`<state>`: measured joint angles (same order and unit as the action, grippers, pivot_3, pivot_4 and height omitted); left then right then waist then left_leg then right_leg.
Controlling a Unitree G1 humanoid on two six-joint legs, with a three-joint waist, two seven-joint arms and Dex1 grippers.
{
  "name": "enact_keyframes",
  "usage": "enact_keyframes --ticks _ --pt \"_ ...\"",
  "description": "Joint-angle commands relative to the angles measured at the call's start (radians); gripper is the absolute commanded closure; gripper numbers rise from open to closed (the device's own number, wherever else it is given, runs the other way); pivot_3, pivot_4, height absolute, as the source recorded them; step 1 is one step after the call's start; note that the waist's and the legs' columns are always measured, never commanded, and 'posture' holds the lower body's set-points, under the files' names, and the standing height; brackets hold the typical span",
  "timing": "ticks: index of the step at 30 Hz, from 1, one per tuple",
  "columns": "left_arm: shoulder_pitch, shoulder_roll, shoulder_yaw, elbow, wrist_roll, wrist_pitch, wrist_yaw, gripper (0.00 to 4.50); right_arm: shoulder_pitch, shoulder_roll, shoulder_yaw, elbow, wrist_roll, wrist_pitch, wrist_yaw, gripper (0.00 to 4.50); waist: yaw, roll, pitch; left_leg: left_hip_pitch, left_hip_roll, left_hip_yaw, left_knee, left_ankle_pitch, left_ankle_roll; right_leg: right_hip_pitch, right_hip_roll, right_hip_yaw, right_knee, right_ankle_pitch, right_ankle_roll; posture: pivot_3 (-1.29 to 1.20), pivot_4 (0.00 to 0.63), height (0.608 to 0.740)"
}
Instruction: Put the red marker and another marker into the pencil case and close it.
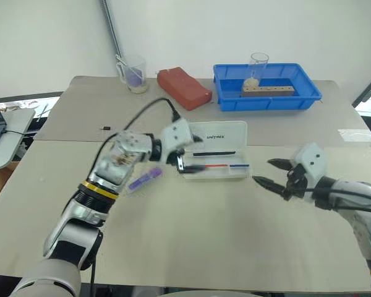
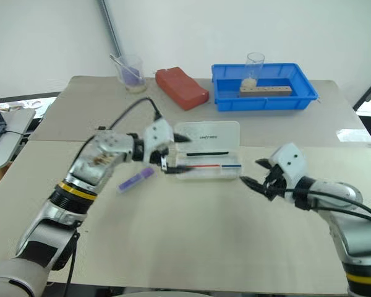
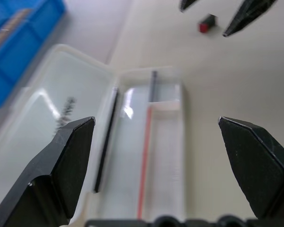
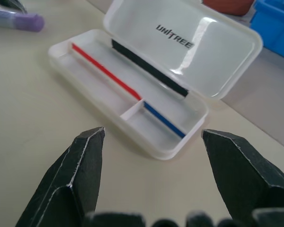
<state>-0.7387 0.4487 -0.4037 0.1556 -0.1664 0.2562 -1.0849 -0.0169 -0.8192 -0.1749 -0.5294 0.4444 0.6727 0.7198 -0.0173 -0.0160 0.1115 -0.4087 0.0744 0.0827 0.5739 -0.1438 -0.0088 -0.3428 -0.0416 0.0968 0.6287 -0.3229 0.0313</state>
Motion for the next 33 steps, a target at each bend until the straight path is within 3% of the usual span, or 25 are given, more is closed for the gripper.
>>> enact_keyframes --ticks 1,3,6,13,14,20,28,33 --pt "-0.004 -0.029 -0.048 0.068 0.073 -0.107 -0.022 0.06 -0.010 0.018 -0.028 -0.149 0.047 0.100 -0.077 0.88 0.003 -0.001 0.001 0.000 0.000 0.000 0.000 0.000 0.000 0.000 0.000 0.000 0.000 0.000 0.000 0.00 0.150 0.740" --pt "-0.009 -0.068 -0.086 0.156 0.119 -0.145 -0.020 0.06 -0.020 0.059 -0.023 -0.200 0.061 0.150 -0.140 0.88 0.004 -0.002 0.001 0.000 0.000 -0.001 0.001 0.000 0.000 0.000 0.000 0.000 0.000 0.000 0.000 0.00 0.150 0.740" --pt "-0.024 -0.106 -0.106 0.261 0.167 -0.194 -0.017 0.86 -0.024 0.074 -0.015 -0.238 0.061 0.188 -0.179 0.88 0.009 -0.001 0.001 -0.004 -0.003 -0.003 0.002 0.000 0.000 -0.002 -0.002 0.000 0.000 0.000 0.000 0.00 0.150 0.740" --pt "-0.085 -0.179 -0.082 0.445 0.212 -0.225 0.004 4.17 -0.039 0.088 -0.018 -0.263 0.077 0.231 -0.218 0.88 0.013 -0.001 0.000 -0.014 -0.008 -0.015 0.007 0.000 0.001 -0.008 -0.001 -0.002 0.002 0.000 0.001 0.00 0.150 0.740" --pt "-0.087 -0.183 -0.078 0.458 0.216 -0.232 0.002 4.46 -0.043 0.089 -0.019 -0.264 0.079 0.234 -0.221 0.88 0.013 -0.001 0.000 -0.014 -0.009 -0.016 0.007 0.000 0.001 -0.008 0.000 -0.002 0.002 0.000 0.001 0.00 0.150 0.740" --pt "-0.054 -0.165 -0.065 0.387 0.211 -0.203 -0.041 4.46 -0.053 0.064 -0.027 -0.244 0.086 0.229 -0.202 0.88 0.011 0.000 0.000 -0.014 -0.009 -0.019 0.007 0.000 0.001 -0.008 0.001 -0.002 0.002 0.000 0.001 0.00 0.150 0.740" --pt "0.167 -0.027 -0.093 -0.042 0.212 -0.075 -0.103 4.46 0.006 -0.059 -0.033 -0.242 0.128 0.212 -0.045 0.88 0.006 0.003 -0.002 -0.013 -0.008 -0.020 0.007 0.000 0.001 -0.007 0.002 -0.002 0.002 0.000 0.001 0.00 0.150 0.740" --pt "0.265 0.025 -0.098 -0.187 0.218 -0.017 -0.088 4.46 0.053 -0.091 -0.027 -0.218 0.126 0.165 0.024 0.88 0.008 0.003 -0.002 -0.013 -0.008 -0.021 0.008 0.000 0.001 -0.005 0.003 -0.002 0.003 0.000 0.001 0.00 0.150 0.740"
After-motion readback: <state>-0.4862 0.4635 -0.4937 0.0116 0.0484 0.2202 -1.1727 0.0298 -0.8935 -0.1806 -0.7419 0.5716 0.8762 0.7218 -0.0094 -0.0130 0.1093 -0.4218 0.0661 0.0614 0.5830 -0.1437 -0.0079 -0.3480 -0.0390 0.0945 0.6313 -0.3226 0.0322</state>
